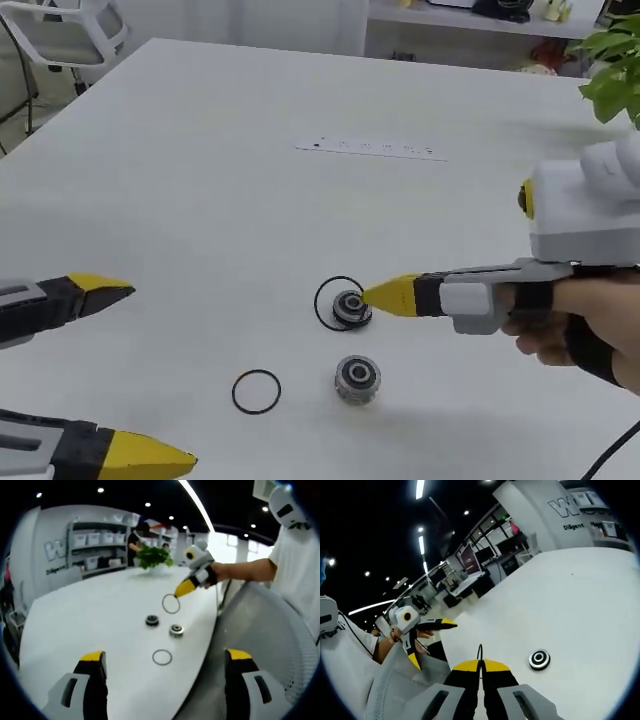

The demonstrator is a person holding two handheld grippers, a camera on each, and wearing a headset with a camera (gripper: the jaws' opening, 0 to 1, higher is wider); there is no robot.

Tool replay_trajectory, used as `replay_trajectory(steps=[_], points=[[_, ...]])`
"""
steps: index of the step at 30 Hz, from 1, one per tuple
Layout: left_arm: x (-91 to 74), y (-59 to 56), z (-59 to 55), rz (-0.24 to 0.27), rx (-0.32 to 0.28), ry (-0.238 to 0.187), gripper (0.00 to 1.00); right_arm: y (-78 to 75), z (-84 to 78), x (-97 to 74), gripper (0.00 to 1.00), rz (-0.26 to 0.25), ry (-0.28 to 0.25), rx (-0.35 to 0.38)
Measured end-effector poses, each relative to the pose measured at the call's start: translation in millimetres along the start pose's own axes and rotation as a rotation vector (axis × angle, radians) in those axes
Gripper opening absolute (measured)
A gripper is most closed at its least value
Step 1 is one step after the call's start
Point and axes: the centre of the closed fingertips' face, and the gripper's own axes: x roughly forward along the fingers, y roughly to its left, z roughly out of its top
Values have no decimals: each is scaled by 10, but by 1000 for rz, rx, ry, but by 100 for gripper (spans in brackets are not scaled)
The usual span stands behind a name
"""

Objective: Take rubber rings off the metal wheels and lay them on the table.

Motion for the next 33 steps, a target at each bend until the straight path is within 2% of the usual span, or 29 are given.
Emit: replay_trajectory(steps=[4, 7, 9, 13, 15, 19, 28, 33], points=[[3, -22, -18, -5, 1, 9, 100, 127, 31, 96, 0, 37, 24, -79], [-6, -25, 3, -1, -5, -3, 100, 206, 37, 185, 0, 59, 45, -108], [-15, -15, -4, 5, -6, -2, 99, 193, 21, 238, 0, 36, 70, -136], [-33, -11, -13, 11, -10, -2, 99, 211, -20, 317, 0, 38, 95, -97], [-43, -4, -8, 17, -13, -6, 99, 198, -76, 362, 0, 26, 119, -90], [-67, 24, 23, 28, -18, -26, 98, 202, -216, 445, 0, 33, 168, -91], [-91, 68, 15, 42, -27, -35, 98, 93, -507, 558, 0, 23, 234, -51], [-81, 65, -14, 41, -33, -32, 97, 28, -629, 603, 0, -1, 268, -34]])
